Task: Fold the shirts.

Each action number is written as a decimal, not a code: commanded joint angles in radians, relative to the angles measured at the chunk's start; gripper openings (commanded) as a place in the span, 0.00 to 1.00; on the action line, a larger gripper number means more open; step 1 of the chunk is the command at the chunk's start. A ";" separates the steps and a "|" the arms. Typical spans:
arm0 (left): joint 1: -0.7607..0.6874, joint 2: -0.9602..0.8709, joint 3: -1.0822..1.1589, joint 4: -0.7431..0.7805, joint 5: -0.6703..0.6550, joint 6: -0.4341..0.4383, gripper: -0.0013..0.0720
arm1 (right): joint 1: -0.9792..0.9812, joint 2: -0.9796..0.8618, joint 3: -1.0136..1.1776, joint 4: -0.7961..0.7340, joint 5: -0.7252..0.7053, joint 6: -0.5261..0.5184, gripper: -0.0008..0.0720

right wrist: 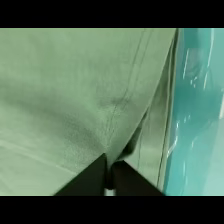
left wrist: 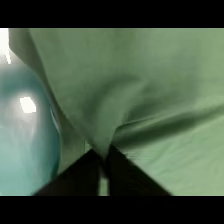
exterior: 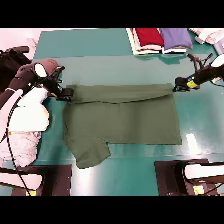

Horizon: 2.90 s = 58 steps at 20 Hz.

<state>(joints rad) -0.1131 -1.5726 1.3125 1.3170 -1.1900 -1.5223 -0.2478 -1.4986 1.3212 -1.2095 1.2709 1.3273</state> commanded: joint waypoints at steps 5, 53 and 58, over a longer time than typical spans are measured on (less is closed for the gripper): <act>-0.005 0.188 -0.058 0.021 -0.062 -0.064 0.84 | 0.001 0.130 -0.087 0.005 0.026 -0.001 0.54; -0.305 0.842 -0.821 -0.119 0.130 -0.328 0.05 | -0.320 0.483 -0.843 0.006 0.119 -0.044 0.58; -0.305 0.912 -0.793 -0.088 -0.010 -0.298 0.05 | -0.206 0.539 -0.796 -0.018 0.163 -0.049 0.03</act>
<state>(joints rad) -0.4175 -0.7036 0.5045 1.2057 -1.1183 -1.8343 -0.5087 -0.9943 0.5007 -1.2106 1.4044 1.2808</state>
